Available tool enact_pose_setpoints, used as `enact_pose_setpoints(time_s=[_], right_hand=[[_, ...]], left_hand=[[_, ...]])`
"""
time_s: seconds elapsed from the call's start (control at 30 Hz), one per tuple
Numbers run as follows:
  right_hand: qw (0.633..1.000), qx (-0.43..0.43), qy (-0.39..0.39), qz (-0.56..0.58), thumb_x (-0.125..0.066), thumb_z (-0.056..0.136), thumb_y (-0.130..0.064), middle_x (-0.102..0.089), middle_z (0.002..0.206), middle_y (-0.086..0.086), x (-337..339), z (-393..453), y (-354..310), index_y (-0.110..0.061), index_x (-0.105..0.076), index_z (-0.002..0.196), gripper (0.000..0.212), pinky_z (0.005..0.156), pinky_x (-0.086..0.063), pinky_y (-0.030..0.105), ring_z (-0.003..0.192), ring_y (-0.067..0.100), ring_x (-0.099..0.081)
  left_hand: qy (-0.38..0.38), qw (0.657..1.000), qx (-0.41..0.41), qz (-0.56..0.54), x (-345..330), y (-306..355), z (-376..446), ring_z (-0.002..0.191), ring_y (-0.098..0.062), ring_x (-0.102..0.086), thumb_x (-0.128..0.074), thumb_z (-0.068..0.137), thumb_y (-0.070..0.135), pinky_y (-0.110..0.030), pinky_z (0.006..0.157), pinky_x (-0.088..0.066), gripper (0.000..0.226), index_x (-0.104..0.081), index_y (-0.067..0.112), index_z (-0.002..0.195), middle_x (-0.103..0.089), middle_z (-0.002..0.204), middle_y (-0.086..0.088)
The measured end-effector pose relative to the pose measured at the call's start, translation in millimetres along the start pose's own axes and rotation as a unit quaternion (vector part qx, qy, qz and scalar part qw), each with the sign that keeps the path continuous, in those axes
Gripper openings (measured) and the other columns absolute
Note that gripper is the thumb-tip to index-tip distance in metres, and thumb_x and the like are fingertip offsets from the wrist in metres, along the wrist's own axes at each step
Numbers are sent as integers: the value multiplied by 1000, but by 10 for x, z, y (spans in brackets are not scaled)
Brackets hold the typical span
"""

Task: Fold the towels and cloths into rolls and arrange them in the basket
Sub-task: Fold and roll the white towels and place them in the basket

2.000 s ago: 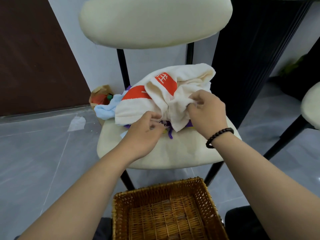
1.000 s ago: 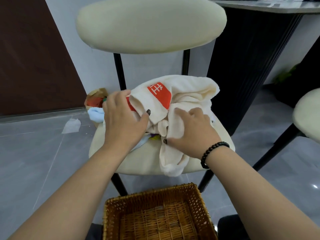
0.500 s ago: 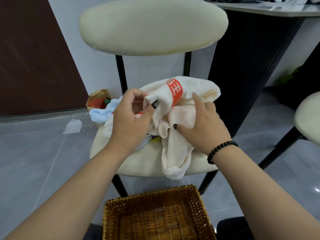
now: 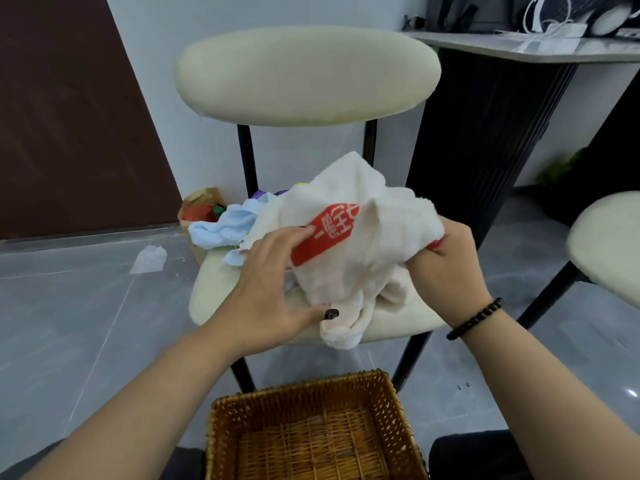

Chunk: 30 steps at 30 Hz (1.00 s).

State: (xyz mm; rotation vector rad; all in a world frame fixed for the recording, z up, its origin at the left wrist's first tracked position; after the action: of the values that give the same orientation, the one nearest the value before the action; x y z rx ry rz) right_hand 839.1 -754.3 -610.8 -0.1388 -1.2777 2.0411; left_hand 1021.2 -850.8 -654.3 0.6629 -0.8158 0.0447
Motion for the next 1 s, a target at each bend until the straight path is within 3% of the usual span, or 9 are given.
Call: enact_pose_setpoints(time_s=[0.17, 0.27, 0.37, 0.47, 0.57, 0.73, 0.87, 0.93, 1.0], right_hand=[[993, -81, -84, 29, -64, 81, 2, -40, 43, -14, -189, -141, -46, -24, -44, 43, 50, 45, -32, 12, 42, 0, -36], [981, -163, -104, 21, -67, 84, -19, -53, 54, -1, -279, -161, 10, -8, -53, 62, 28, 46, -43, 14, 47, 3, -49], [961, -229, -152, 21, -67, 85, -34, -71, 78, 0, -328, -189, 99, -10, -66, 89, 24, 64, -56, 19, 68, 6, -66], [966, -201, -125, -102, -72, 75, -47, -68, 96, -6, -178, -123, 180, -25, -61, 108, 41, 77, -56, 32, 85, 11, -65], [958, -149, -181, -165, -73, 65, -56, -60, 112, -21, -115, -54, 161, -42, -51, 124, 65, 88, -52, 30, 100, 1, -58], [914, -142, -371, -90, -76, 72, -40, -71, 100, -6, -370, -241, 156, -26, -68, 103, 35, 91, -52, 39, 95, 10, -65], [929, -159, -328, 68, -77, 54, -44, -73, 96, 1, -357, -266, 141, -24, -73, 93, 44, 83, -56, 37, 93, 16, -67], [884, -202, -336, 253, -89, 42, -41, -74, 87, -4, -378, -348, 72, -31, -76, 83, 44, 70, -57, 26, 83, 10, -70], [853, -233, -283, 372, -91, 46, -34, -74, 82, 2, -356, -374, 26, -22, -77, 83, 42, 61, -57, 27, 74, 15, -71]], left_hand=[[-6, 996, 83, 25, -199, -339, -13, 138, -13, -30, -75, 68, 56, -40, 111, -32, 96, -26, 30, 146, -31, 149, 9], [-45, 994, 73, 66, -285, -439, -21, 137, -16, -33, -75, 67, 60, -43, 109, -36, 97, -26, 31, 146, -34, 148, 8], [-28, 993, 5, 113, -245, -313, -48, 132, -16, -40, -72, 72, 35, -48, 106, -36, 71, -41, 35, 136, -44, 142, 9], [32, 999, 15, -39, -73, -107, -2, 106, 2, -57, -60, 74, 27, -23, 94, -46, 38, -63, 35, 111, -63, 108, 28], [30, 975, 64, -209, -16, 9, 44, 89, 4, -65, -61, 73, 10, -10, 76, -48, 30, -68, 28, 97, -71, 93, 20], [75, 951, 39, -298, 89, 180, 13, 75, 4, -64, -64, 62, 32, -10, 68, -49, 23, -66, 17, 80, -71, 78, 18], [103, 963, 24, -246, 119, 218, 92, 92, 8, -60, -60, 67, 35, -7, 81, -43, 26, -62, 22, 89, -68, 93, 10], [62, 967, 33, -245, 106, 239, 117, 104, 12, -57, -64, 70, 37, -3, 86, -40, 33, -59, 23, 100, -67, 104, 20], [23, 962, 48, -266, 49, 223, 98, 96, 20, -56, -73, 77, 20, 1, 80, -40, 28, -57, 27, 98, -65, 95, 38]])
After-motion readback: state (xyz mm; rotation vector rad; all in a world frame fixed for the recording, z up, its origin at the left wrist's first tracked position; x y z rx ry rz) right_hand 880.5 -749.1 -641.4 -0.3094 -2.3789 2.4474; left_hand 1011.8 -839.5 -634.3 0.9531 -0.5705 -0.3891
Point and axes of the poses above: each hand's wrist, its own z-axis towards the middle knuckle, its own x-axis out of the back of the hand, y = z × x, the point moved 6 cm from there along z, towards the middle knuckle
